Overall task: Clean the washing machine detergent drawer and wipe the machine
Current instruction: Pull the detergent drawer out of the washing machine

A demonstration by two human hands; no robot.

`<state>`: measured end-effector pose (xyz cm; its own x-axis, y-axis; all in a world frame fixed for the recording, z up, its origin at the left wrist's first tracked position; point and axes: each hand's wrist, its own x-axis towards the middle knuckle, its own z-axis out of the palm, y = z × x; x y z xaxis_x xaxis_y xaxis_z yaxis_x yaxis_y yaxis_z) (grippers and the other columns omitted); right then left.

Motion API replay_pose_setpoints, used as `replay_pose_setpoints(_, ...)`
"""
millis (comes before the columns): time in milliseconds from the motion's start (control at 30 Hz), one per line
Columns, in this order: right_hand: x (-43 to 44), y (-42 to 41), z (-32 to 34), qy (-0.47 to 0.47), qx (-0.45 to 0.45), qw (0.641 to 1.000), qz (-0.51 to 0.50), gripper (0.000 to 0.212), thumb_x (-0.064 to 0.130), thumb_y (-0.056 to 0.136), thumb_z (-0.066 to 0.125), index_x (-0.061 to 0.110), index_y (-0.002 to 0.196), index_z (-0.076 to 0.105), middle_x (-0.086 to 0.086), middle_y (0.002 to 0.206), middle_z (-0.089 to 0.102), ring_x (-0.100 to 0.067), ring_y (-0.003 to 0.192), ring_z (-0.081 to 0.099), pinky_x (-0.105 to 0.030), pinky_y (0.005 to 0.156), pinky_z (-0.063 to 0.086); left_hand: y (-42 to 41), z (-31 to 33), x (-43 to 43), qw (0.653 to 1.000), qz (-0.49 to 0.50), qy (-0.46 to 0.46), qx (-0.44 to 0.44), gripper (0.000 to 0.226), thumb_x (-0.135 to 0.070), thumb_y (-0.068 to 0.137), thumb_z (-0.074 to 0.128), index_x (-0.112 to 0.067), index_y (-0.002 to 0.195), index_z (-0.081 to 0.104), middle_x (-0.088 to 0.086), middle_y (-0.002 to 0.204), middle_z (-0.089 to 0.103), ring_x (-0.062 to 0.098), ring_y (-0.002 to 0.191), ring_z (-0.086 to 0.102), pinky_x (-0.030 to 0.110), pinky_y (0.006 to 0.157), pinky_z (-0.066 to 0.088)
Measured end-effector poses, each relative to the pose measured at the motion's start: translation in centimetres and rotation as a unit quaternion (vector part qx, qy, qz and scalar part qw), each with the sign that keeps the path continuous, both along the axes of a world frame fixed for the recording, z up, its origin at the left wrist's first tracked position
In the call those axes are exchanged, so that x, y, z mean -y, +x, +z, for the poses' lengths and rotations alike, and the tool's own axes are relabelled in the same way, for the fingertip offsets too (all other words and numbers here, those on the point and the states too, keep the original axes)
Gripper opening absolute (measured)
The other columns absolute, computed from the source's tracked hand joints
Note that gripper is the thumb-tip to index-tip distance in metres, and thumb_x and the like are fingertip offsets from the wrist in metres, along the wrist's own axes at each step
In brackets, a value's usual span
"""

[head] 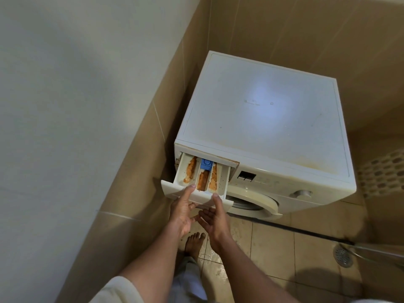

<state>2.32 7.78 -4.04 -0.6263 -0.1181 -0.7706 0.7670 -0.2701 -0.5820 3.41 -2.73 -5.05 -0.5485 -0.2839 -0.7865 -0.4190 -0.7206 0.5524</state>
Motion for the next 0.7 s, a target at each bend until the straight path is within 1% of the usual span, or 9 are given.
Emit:
replay_pose_setpoints(67,-0.2,0.4,0.3,0.047,-0.015,0.999,0.022,0.042,0.051,0.088,0.062,0.015,0.11,0.065,-0.016,0.101,0.072,-0.029,0.096,0.07,-0.039,0.081,0.06,0.4,0.0,-0.2,1.0,0.002,-0.006,0.004,0.052,-0.037,0.083,0.074,-0.02,0.129,0.055,0.013,0.113,0.072,0.025,0.107,0.066,0.049,0.093,0.047)
replay_pose_setpoints(133,-0.5,0.8,0.1,0.127,-0.037,0.989,0.061,0.048,0.059,0.087,0.059,0.016,0.106,0.066,-0.014,0.094,0.072,-0.03,0.091,0.07,-0.043,0.079,0.06,0.8,0.0,-0.2,1.0,0.007,-0.009,0.005,0.055,-0.035,0.083,0.074,-0.019,0.132,0.054,0.013,0.113,0.072,0.025,0.106,0.066,0.05,0.098,0.044)
replay_pose_setpoints(233,-1.0,1.6,0.2,0.222,-0.121,0.959,0.128,0.056,0.07,0.086,0.049,0.018,0.093,0.07,-0.008,0.077,0.072,-0.028,0.074,0.071,-0.045,0.067,0.059,1.3,0.0,-0.4,1.0,0.012,-0.004,0.0,0.056,-0.032,0.084,0.074,-0.018,0.133,0.053,0.014,0.115,0.071,0.027,0.109,0.066,0.049,0.099,0.046)
replay_pose_setpoints(300,-1.3,2.0,0.5,0.287,-0.213,0.916,0.182,0.053,0.069,0.089,0.045,0.022,0.082,0.07,-0.003,0.068,0.069,-0.018,0.062,0.068,-0.04,0.058,0.057,1.6,-0.1,-0.4,1.0,0.018,0.006,-0.005,0.057,-0.031,0.082,0.076,-0.018,0.132,0.053,0.017,0.117,0.071,0.03,0.111,0.067,0.052,0.099,0.051)
replay_pose_setpoints(367,-1.3,2.0,1.2,0.347,-0.3,0.856,0.239,0.045,0.059,0.094,0.047,0.023,0.076,0.069,0.003,0.064,0.066,-0.009,0.056,0.062,-0.028,0.05,0.051,1.7,-0.3,-0.4,0.999,0.028,0.014,-0.016,0.059,-0.031,0.079,0.08,-0.018,0.13,0.055,0.018,0.119,0.07,0.032,0.112,0.068,0.053,0.096,0.055)
replay_pose_setpoints(467,-0.4,1.0,3.0,0.393,-0.384,0.786,0.284,0.032,0.048,0.095,0.052,0.022,0.08,0.065,0.009,0.066,0.063,-0.003,0.055,0.056,-0.015,0.051,0.039,1.8,-0.2,-0.4,0.999,0.03,0.013,-0.027,0.064,-0.036,0.072,0.085,-0.018,0.128,0.06,0.017,0.12,0.071,0.032,0.111,0.069,0.055,0.094,0.056)
replay_pose_setpoints(533,0.7,-0.5,3.9,0.403,-0.416,0.76,0.295,0.022,0.043,0.095,0.053,0.023,0.088,0.061,0.011,0.075,0.063,-0.003,0.062,0.057,-0.016,0.055,0.044,1.9,-0.2,-0.4,0.999,0.024,0.017,-0.03,0.066,-0.04,0.071,0.085,-0.018,0.128,0.061,0.016,0.12,0.072,0.03,0.113,0.069,0.053,0.095,0.056)
replay_pose_setpoints(600,1.9,-2.5,4.3,0.433,-0.443,0.719,0.316,0.012,0.034,0.095,0.055,0.025,0.101,0.059,0.009,0.092,0.062,-0.004,0.08,0.057,-0.023,0.069,0.052,1.9,-0.3,-0.4,0.999,0.022,0.019,-0.026,0.066,-0.042,0.071,0.084,-0.018,0.128,0.06,0.016,0.12,0.071,0.03,0.114,0.068,0.052,0.096,0.056)
replay_pose_setpoints(700,3.1,-5.5,3.9,0.497,-0.416,0.647,0.402,0.045,0.029,0.093,0.059,0.023,0.135,0.046,-0.002,0.129,0.052,-0.019,0.118,0.048,-0.035,0.097,0.048,1.7,-0.5,-0.2,1.0,0.013,0.006,-0.016,0.062,-0.04,0.075,0.081,-0.016,0.128,0.06,0.019,0.117,0.071,0.031,0.113,0.067,0.047,0.097,0.056)
